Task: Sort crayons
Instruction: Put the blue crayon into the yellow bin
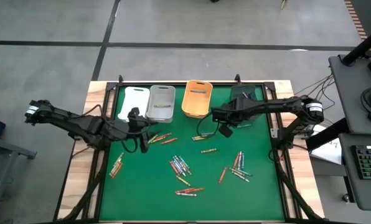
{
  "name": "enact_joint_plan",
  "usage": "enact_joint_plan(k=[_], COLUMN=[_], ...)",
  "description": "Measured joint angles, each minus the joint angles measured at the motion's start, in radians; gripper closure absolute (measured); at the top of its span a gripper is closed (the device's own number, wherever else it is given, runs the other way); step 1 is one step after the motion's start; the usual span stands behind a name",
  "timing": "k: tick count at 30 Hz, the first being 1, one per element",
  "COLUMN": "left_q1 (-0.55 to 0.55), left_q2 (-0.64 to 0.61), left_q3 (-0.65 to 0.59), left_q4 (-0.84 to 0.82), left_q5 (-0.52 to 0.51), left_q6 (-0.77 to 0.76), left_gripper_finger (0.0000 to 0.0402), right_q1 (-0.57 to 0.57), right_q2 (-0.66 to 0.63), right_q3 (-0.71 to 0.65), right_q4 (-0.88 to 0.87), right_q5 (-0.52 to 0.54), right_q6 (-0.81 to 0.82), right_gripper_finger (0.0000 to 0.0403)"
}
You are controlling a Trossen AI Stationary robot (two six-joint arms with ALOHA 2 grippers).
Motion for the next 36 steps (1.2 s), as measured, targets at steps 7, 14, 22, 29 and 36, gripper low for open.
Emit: enact_joint_plan(k=[7,14,22,29,36], left_q1=[0.0,0.0,0.0,0.0,0.0], left_q2=[0.003,0.0,0.0,0.0,0.0], left_q3=[0.0,0.0,0.0,0.0,0.0], left_q4=[0.013,0.048,0.049,0.048,0.048], left_q5=[0.0,0.001,0.001,0.0,0.0], left_q6=[-0.067,-0.062,-0.06,-0.059,-0.052], left_gripper_finger=[0.0229,0.0229,0.0229,0.0229,0.0229], right_q1=[0.0,-0.014,-0.047,-0.047,-0.046], right_q2=[0.0,0.001,0.014,0.012,0.012], right_q3=[-0.032,-0.143,-0.218,-0.232,-0.237], right_q4=[0.025,0.054,0.07,0.143,0.188], right_q5=[-0.015,-0.104,-0.075,-0.166,-0.162], right_q6=[-0.134,-0.526,-0.637,-0.777,-0.771], right_gripper_finger=[0.039,0.039,0.039,0.0382,0.0316])
